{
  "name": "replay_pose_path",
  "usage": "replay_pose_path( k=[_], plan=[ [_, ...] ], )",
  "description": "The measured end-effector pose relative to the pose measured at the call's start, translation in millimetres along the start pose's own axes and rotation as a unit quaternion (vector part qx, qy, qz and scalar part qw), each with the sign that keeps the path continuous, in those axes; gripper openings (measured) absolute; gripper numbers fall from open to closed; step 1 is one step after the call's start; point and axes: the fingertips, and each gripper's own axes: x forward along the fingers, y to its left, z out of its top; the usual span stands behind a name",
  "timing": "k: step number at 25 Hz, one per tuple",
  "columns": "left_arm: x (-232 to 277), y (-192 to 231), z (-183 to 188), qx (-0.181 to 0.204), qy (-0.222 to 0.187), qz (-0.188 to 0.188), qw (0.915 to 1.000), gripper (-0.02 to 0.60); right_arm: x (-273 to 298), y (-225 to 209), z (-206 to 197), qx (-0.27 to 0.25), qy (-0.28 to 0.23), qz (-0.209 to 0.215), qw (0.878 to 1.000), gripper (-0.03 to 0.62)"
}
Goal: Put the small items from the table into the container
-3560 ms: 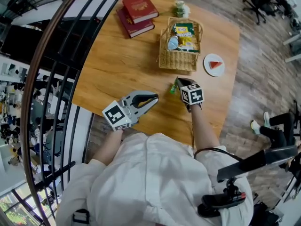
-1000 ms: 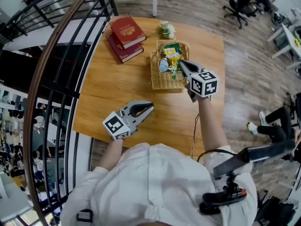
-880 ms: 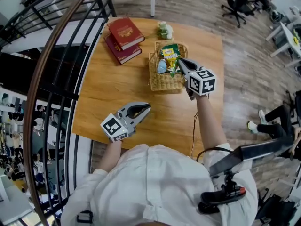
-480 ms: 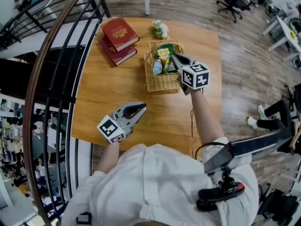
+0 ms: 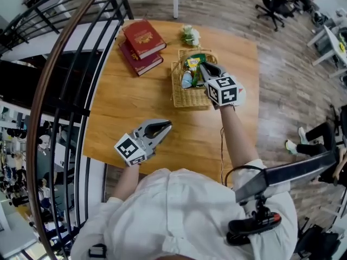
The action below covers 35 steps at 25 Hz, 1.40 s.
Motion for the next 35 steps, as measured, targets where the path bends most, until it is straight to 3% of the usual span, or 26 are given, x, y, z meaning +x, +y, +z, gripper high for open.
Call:
replay_pose_path(
  k=[2, 4, 5, 18, 35],
  plan=[
    [-1, 1, 0, -0.001, -0.001, 0.001, 1.0, 0.008, 0, 2, 2, 0.006, -0.008, 0.007, 1.0, 0.046],
    [-2, 2, 0, 0.0, -0.002, 0.002, 1.0, 0.008, -1, 4, 3, 0.012, -0.015, 0.012, 1.0, 0.139],
    [-2, 2, 0, 0.0, -0.003, 0.004, 1.0, 0.008, -1, 5, 2, 0.012, -0.016, 0.011, 1.0, 0.146],
    [-4, -1, 4, 0.006, -0.014, 0.001, 0.9999, 0.009, -31, 5, -7, 0.01, -0.012, -0.003, 1.0, 0.146],
    [13, -26, 7, 0.018, -0.018, -0.04, 0.9989, 0.008, -113, 18, -18, 0.017, -0.038, -0.026, 0.999, 0.149]
  ],
)
